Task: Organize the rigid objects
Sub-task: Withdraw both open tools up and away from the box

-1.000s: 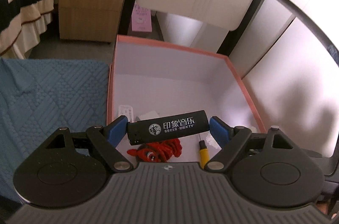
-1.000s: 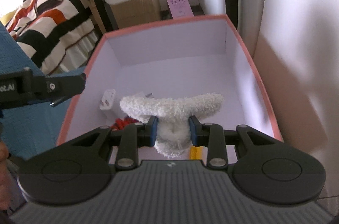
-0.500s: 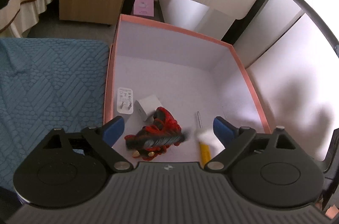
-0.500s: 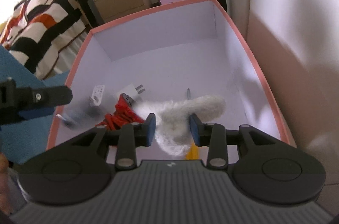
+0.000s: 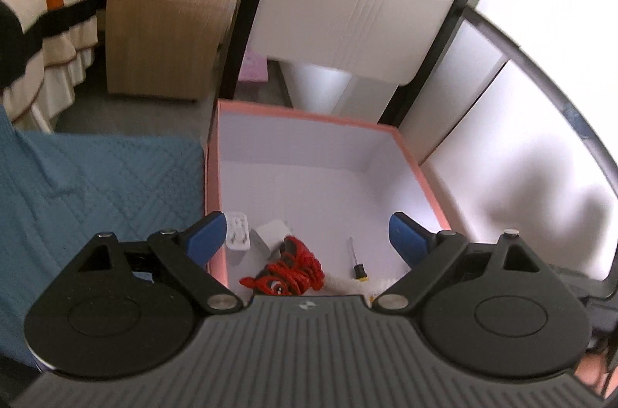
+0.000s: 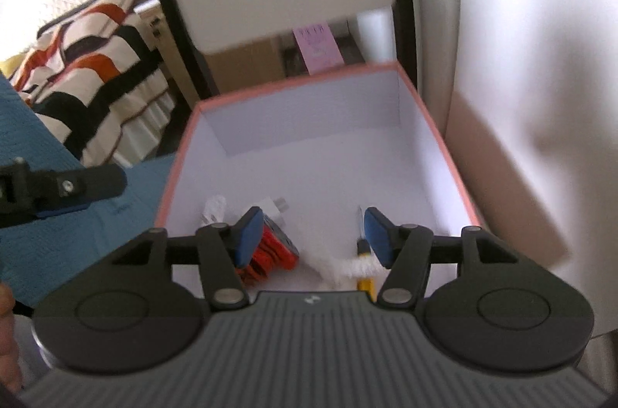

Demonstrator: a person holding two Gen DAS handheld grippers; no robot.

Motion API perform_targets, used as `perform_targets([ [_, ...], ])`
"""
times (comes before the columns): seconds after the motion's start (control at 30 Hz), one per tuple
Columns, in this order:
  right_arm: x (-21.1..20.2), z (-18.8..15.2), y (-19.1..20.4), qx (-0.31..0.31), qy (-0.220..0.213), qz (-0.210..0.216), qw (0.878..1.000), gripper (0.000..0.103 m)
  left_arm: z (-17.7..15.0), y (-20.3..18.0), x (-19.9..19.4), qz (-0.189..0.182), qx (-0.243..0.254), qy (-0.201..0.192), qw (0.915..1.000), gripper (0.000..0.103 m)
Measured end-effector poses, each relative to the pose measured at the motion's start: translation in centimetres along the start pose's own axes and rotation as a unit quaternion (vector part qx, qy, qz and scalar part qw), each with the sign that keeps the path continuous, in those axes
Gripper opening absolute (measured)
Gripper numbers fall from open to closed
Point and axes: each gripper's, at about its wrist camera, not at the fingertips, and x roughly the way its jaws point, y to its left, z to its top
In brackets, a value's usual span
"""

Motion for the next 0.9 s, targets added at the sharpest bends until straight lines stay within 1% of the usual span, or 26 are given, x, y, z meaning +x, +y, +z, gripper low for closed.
perform_targets([
  [0.23, -4.5, 1.1, 2.0, 0.003, -0.043, -0.003, 0.999, 0.060, 1.0, 0.2, -5.1, -0.008, 0.002, -0.036, 0.9993, 0.094],
  [0.33, -6.2, 1.1, 3.0, 0.003, -0.057, -0.003, 0.998, 0.060, 1.4, 0.5, -6.9, -0.001, -0.003, -0.051, 0.9987, 0.094],
  [0.4, -7.2, 1.0, 3.6, 0.003, -0.064, -0.003, 0.998, 0.060, 1.6, 0.6, -8.1, -0.002, 0.006, -0.058, 0.9983, 0.094],
  [0.63, -10.1, -0.1, 5.5, 0.001, -0.078, -0.015, 0.997, 0.060, 1.4, 0.9, -11.9, -0.019, 0.032, -0.062, 0.9974, 0.094],
  [0.9, -13.5, -2.6, 7.7, 0.009, -0.090, -0.031, 0.995, 0.060, -0.2, 1.2, -15.9, -0.040, 0.059, -0.064, 0.9954, 0.094],
])
